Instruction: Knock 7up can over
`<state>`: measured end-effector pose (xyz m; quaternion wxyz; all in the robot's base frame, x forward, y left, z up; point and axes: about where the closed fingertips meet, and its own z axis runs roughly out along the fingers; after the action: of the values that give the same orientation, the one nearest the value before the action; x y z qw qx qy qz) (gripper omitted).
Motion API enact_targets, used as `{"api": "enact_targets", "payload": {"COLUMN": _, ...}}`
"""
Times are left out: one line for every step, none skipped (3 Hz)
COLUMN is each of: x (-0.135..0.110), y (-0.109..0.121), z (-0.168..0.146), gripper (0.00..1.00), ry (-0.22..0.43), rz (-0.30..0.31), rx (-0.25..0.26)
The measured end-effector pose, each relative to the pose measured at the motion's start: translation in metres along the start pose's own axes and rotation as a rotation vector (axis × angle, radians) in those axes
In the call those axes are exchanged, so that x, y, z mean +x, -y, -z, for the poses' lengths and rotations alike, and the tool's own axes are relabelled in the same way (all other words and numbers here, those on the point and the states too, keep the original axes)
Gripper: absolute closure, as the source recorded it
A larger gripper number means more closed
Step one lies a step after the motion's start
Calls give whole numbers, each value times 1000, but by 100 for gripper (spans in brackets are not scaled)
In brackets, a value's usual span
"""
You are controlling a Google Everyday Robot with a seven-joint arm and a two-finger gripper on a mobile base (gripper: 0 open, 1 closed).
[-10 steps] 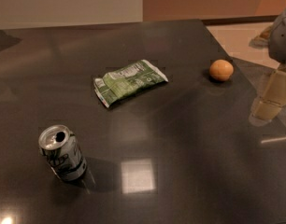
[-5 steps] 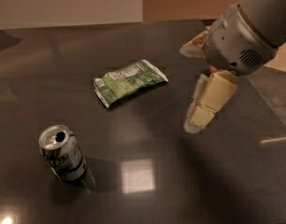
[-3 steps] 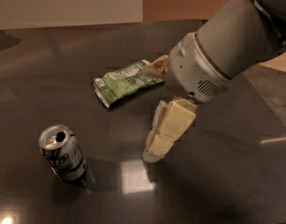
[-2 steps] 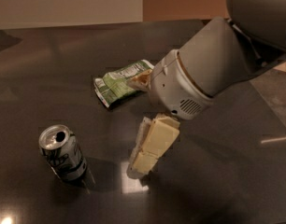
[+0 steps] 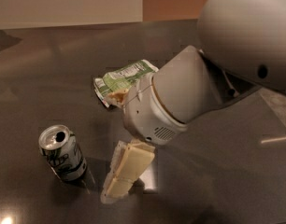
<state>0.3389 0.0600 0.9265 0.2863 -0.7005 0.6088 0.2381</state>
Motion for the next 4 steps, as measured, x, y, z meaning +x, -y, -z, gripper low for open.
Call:
{"api": "enact_targets", "payload": {"x": -7, "y": 9, "z": -21, "gripper": 0, "ry": 12, "rz": -6, "rx": 17}}
{"api": "enact_targets", "payload": {"x": -11, "y": 24, "z": -38, "gripper": 0, "ry": 16, "rz": -27, "rx": 36}}
{"api": "enact_targets", "payload": {"x": -19, "y": 30, "z": -53, "gripper": 0, "ry": 29, "rz": -40, "rx": 36}}
{"api": "enact_targets", "payload": {"x": -28, "y": 28, "z": -66, "gripper": 0, "ry": 40, "rz": -37, "rx": 25}}
